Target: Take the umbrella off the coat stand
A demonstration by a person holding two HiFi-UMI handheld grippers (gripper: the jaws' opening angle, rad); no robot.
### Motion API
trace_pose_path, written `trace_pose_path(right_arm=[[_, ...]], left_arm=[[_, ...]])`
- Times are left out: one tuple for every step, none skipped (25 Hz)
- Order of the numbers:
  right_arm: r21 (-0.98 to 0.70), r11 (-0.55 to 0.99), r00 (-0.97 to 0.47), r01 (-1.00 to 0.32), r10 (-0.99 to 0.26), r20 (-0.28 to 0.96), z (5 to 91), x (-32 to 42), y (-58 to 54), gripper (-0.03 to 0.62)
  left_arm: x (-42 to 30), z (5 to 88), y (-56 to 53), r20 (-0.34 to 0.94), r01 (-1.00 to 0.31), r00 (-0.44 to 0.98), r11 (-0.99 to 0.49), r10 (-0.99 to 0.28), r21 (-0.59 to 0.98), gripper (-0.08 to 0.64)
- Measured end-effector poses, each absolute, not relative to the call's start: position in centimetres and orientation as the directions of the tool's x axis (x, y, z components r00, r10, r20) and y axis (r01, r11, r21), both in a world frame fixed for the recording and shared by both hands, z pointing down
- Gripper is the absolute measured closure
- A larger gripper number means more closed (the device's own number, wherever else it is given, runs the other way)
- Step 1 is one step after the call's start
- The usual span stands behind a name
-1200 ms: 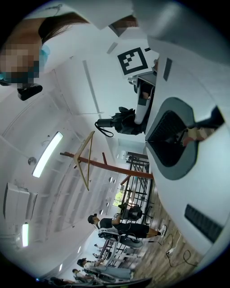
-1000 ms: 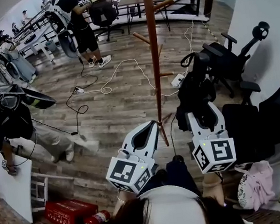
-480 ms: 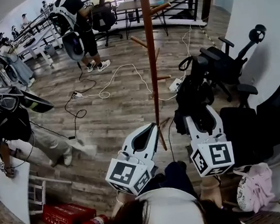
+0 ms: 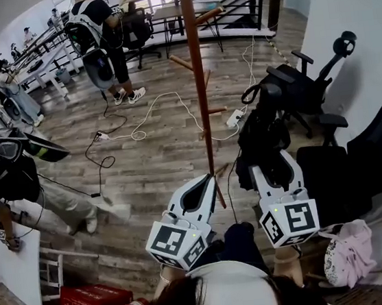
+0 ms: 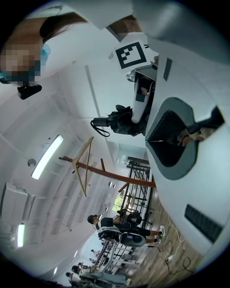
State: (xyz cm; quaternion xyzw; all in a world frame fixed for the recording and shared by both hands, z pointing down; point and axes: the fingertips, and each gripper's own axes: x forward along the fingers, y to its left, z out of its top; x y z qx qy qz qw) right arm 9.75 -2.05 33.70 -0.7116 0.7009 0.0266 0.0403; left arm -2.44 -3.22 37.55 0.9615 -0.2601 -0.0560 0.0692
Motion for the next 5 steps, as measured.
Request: trace_pose_path(right_arm=[[-0.019,-0.014,0.015,-1.0,-0.995,-0.096,33.67,9.87,-2.08,0.371],[-0.019,-0.014,0.016,-1.0,-0.995,-0.096,33.64,10.03,-2.12,0.371],[-0.02,-0.017,0.019,-1.0,-0.995,-0.096,33.62,10.23,-2.16,0.371],[-0.022,-0.02,0.022,-1.0,-0.995,-0.096,33.6,10.45,-2.19,0.371],[-0.024,-0.024,0.026,-0.999,-0.995,-0.096,33.59,10.67,-2.23,0.371]], left_arm=[[-2.25,37.65,-3.25,-0.069,-0.489,0.86,-0.857,-0.505,0.164,0.551],[-2.06,37.71,-3.26,-0.068,-0.486,0.862,-0.858,-0.502,0.165,0.551],[-1.87,37.74,-3.27,-0.066,-0.483,0.864,-0.86,-0.499,0.165,0.551],[-1.7,37.75,-3.29,-0.065,-0.481,0.866,-0.861,-0.496,0.165,0.551],[-1.52,37.76,-3.31,-0.063,-0.478,0.868,-0.863,-0.493,0.165,0.551]])
